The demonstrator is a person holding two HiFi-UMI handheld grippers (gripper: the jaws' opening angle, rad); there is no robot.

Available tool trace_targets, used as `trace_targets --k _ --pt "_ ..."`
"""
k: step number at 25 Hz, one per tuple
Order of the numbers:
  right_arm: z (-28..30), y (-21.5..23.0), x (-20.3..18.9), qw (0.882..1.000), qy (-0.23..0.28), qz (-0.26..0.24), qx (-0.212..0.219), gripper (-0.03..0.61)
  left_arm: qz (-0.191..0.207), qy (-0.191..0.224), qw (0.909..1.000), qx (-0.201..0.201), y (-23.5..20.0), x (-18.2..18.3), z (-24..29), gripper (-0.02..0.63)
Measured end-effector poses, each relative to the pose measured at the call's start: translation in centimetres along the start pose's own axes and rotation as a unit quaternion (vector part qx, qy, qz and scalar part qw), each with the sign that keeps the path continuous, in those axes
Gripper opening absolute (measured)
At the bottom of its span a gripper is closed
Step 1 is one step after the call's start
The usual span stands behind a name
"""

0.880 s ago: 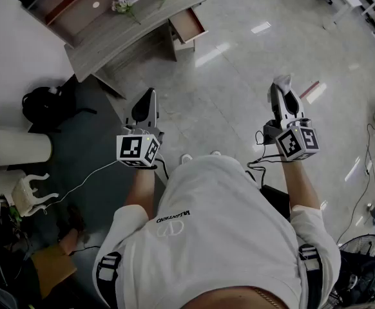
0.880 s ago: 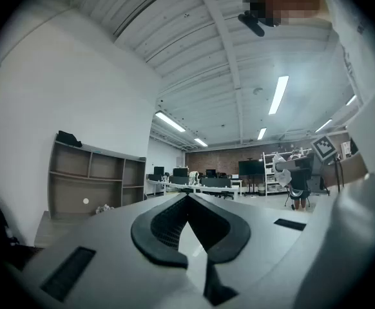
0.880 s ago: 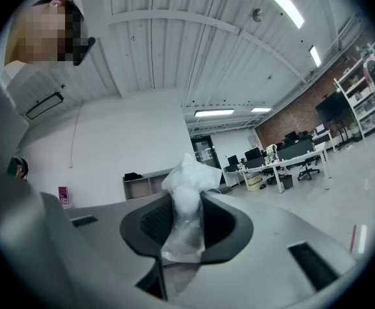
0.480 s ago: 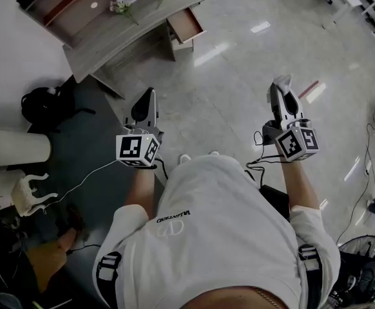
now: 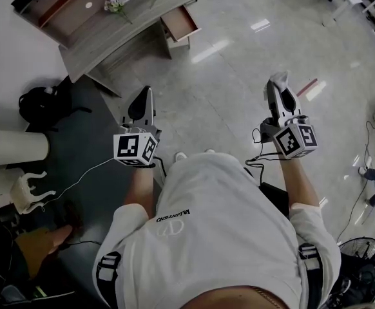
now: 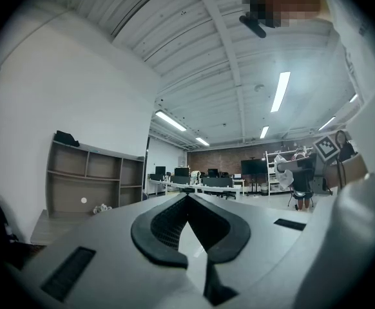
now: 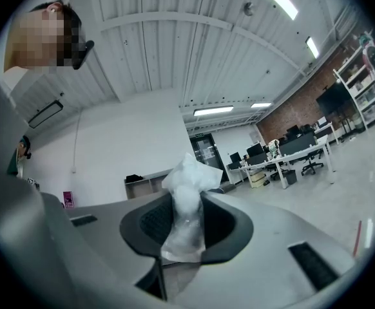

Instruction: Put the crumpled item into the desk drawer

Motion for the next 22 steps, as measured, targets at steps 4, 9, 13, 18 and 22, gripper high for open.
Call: trace_targets --k 4,9,13,18,22 --pt "0.1 1.5 0.5 1.0 -0.005 -0.002 0.006 0.089 -0.001 0.0 1.0 0.007 1.3 0.0 0.9 0.002" --pt "0.2 3.1 0.5 1.0 -0.018 -0.003 0.009 0.089 -0.009 -0.008 0.9998 0.015 2.4 -0.7 1.7 0.003" --pt "1.0 3.3 -0.2 1.0 -0.028 -0.002 0.013 0.089 -0.012 -0.016 0.9997 0.014 2.4 -1.1 2.1 0.003" --pt "2.7 3.4 -1.0 0.999 -0.031 0.004 0.018 0.089 -0.013 -0.021 0.9996 0.012 1.6 -1.8 3.1 0.003" --pt "4.6 3.1 -1.3 0.999 -0.029 0.001 0.018 0.089 -0.013 -0.018 0.9997 0.012 -0.1 -2.1 4.6 0.003"
Point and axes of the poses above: the fingertips, and each gripper's own axes: z forward along the fingers, y to its right, x out of its top, the point moved 9 cm from there along -z, backward along the fingers, and after that the axes turned 4 degrees about -x, right-handed, at the moved point
